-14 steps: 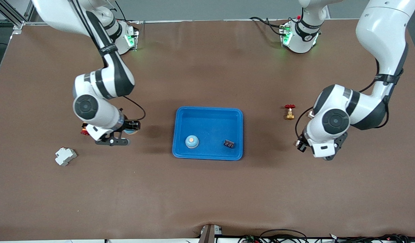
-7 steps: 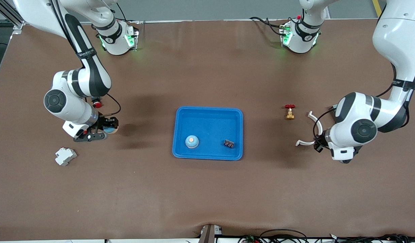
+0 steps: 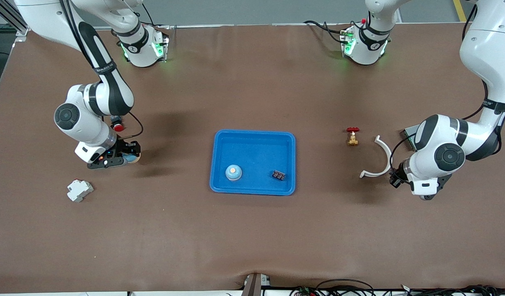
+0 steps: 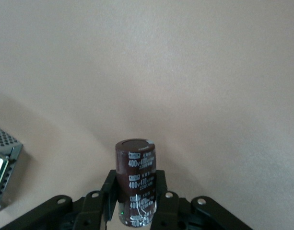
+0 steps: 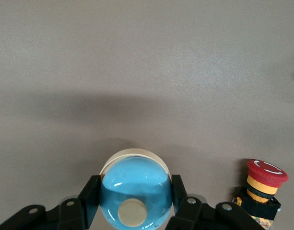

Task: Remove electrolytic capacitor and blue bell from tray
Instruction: 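Place the bell with the right gripper while the left gripper places the capacitor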

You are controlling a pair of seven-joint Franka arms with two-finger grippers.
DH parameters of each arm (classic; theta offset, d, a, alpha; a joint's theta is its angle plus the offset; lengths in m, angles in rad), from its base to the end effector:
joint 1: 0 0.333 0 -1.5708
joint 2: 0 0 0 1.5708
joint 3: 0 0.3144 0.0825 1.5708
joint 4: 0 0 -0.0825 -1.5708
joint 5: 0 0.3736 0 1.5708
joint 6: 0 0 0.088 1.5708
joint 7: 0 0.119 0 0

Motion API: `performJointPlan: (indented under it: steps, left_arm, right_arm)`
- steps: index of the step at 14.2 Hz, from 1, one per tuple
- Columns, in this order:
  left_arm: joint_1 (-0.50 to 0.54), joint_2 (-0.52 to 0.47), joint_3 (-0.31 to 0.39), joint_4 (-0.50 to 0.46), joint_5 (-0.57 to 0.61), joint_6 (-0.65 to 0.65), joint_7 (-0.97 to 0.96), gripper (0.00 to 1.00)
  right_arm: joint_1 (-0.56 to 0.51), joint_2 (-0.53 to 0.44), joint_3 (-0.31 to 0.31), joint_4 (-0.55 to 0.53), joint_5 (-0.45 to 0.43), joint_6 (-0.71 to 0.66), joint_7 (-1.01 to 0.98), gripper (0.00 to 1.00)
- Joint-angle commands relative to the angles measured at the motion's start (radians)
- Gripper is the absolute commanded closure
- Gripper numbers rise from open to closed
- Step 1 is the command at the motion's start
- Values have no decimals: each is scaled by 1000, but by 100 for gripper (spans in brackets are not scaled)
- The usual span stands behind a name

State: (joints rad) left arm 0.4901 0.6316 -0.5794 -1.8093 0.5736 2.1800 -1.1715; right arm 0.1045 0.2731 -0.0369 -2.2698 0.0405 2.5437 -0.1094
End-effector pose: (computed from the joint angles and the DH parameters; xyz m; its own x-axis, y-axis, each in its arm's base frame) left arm 0.6274 -0.0083 0.2216 0.7088 0.7047 0.0335 0.7003 -0.6971 -0.1540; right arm 0.5299 0.0354 0.2325 0.9895 0.1444 0.0023 0.1444 -0.9894 -0.0127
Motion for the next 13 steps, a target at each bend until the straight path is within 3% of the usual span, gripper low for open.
performJointPlan:
  steps: [1, 7, 8, 9, 11, 12, 13]
  left_arm:
    - [19, 43, -5, 7, 78, 62, 6, 100]
    - [24, 115, 1, 59, 129, 81, -13, 99]
    - [22, 115, 1, 59, 127, 81, -17, 77]
    - [24, 111, 0, 59, 126, 81, -17, 47]
    - [25, 100, -2, 57, 115, 80, -28, 12]
    - [24, 86, -5, 57, 115, 78, -40, 0]
    - [24, 77, -19, 57, 111, 69, -57, 0]
  right_arm:
    - [-25, 24, 17, -19, 19, 59, -24, 100]
    - [-29, 99, 20, -16, 22, 115, -26, 100]
    - [-29, 110, 20, -16, 22, 124, -24, 100]
    - [-29, 119, 20, -16, 22, 138, -24, 100]
    - [-31, 130, 22, -16, 24, 147, -23, 100]
    - [-31, 130, 22, -16, 24, 147, -23, 100]
    - [-29, 130, 20, -11, 25, 145, -20, 90]
